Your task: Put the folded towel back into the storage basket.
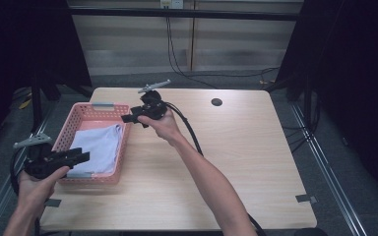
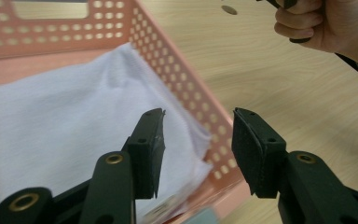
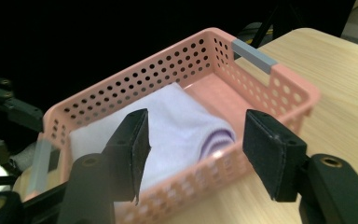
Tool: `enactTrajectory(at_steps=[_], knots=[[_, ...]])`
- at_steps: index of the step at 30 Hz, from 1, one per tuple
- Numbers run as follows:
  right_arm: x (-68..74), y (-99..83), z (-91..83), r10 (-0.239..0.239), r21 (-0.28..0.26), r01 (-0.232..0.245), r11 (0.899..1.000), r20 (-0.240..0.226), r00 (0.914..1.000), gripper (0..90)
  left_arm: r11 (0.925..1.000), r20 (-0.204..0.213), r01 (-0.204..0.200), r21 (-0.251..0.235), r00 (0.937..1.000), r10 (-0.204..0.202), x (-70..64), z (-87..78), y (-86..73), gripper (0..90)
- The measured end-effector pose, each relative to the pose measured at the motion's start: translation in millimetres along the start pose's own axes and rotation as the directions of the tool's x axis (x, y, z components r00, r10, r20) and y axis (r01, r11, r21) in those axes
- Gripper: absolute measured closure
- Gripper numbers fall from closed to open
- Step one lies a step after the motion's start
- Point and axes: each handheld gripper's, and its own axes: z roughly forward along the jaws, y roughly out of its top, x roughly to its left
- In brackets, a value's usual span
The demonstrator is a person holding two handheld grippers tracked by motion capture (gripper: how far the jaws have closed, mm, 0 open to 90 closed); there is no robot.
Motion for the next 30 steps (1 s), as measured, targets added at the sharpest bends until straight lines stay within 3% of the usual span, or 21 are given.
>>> enactTrajectory(at_steps=[3,4,5,8,9,10,11,12,14,15,16,18,19,21,23,24,27,28,29,30], knots=[[-2.3,-11.7,-26.4,-0.001,-0.009,0.001,1.000,-0.002,1.0000,41.6,0.9999,0.010,-0.014,0.006,0.9999,0.014,-14.5,12.1,0.9,51.7],[-2.3,-11.7,-26.4,-0.001,-0.009,0.001,1.000,-0.002,1.0000,41.6,0.9999,0.010,-0.014,0.006,0.9999,0.014,-14.5,12.1,0.9,51.1],[-4.9,-21.6,-42.4,0.000,-0.005,0.000,1.000,0.010,0.9999,42.6,0.9998,0.019,-0.018,0.002,0.9997,0.018,-27.5,23.1,1.3,50.0],[-7.0,-39.0,-65.4,0.003,-0.003,-0.003,1.000,0.027,0.9996,42.5,0.9991,0.037,-0.041,0.014,0.9985,0.040,-47.5,38.3,1.9,47.3],[-7.8,-47.0,-75.9,-0.002,-0.004,0.002,1.000,0.043,0.9991,42.3,0.9991,0.037,-0.041,0.014,0.9985,0.040,-47.5,38.3,1.9,47.1],[-8.5,-54.8,-86.8,0.005,-0.012,-0.004,1.000,0.049,0.9988,42.3,0.9977,0.030,-0.067,0.007,0.9973,0.067,-62.8,46.5,2.5,46.4],[-8.5,-54.8,-86.8,0.005,-0.012,-0.004,1.000,0.049,0.9988,42.3,0.9977,0.030,-0.067,0.007,0.9973,0.067,-62.8,46.5,2.5,46.1],[-8.5,-59.0,-93.2,0.000,-0.007,0.000,1.000,0.055,0.9985,42.3,0.9964,0.037,-0.084,0.001,0.9958,0.084,-72.6,51.0,2.8,46.1],[-5.0,-77.1,-125.1,-0.011,-0.008,0.012,1.000,0.095,0.9954,41.8,0.9941,0.045,-0.108,-0.015,0.9931,0.108,-87.3,57.0,2.6,44.4],[-3.9,-81.5,-133.2,-0.013,-0.010,0.015,1.000,0.108,0.9941,41.1,0.9929,0.061,-0.118,-0.016,0.9911,0.118,-98.7,63.7,0.7,44.4],[-3.9,-81.5,-133.2,-0.013,-0.010,0.015,1.000,0.108,0.9941,41.1,0.9929,0.061,-0.118,-0.016,0.9911,0.118,-98.7,63.7,0.7,44.3],[-0.5,-98.1,-158.2,-0.014,-0.013,0.016,1.000,0.130,0.9914,40.1,0.9914,0.080,-0.131,0.010,0.9883,0.129,-111.9,75.1,-4.9,44.3],[0.8,-117.1,-180.5,-0.005,-0.013,0.007,1.000,0.166,0.9861,39.3,0.9883,0.086,-0.149,0.033,0.9856,0.145,-120.7,84.2,-10.4,43.3],[1.0,-134.6,-199.8,0.010,-0.013,-0.008,1.000,0.188,0.9821,38.6,0.9875,0.097,-0.149,0.052,0.9848,0.144,-126.7,91.6,-16.0,42.2],[3.8,-153.9,-220.9,0.022,-0.023,-0.017,1.000,0.237,0.9713,37.6,0.9903,0.093,-0.131,0.046,0.9876,0.126,-133.2,98.6,-24.7,38.8],[4.7,-162.8,-230.4,0.037,-0.032,-0.030,0.999,0.237,0.9709,37.6,0.9912,0.102,-0.123,0.049,0.9878,0.117,-136.0,102.2,-28.9,37.9],[9.0,-185.5,-253.1,0.057,-0.048,-0.045,0.998,0.272,0.9607,36.3,0.9826,0.077,-0.173,0.068,0.9828,0.168,-143.5,112.1,-39.8,35.3],[9.0,-185.5,-253.1,0.057,-0.048,-0.045,0.998,0.272,0.9607,36.3,0.9826,0.077,-0.173,0.068,0.9828,0.168,-143.5,112.1,-39.8,33.8],[10.0,-198.0,-263.6,0.081,-0.074,-0.062,0.995,0.279,0.9569,34.7,0.9790,0.104,-0.180,0.095,0.9799,0.170,-145.1,118.7,-46.4,31.1],[10.0,-198.0,-263.6,0.081,-0.074,-0.062,0.995,0.279,0.9569,34.7,0.9790,0.104,-0.180,0.095,0.9799,0.170,-145.1,118.7,-46.4,30.6]])
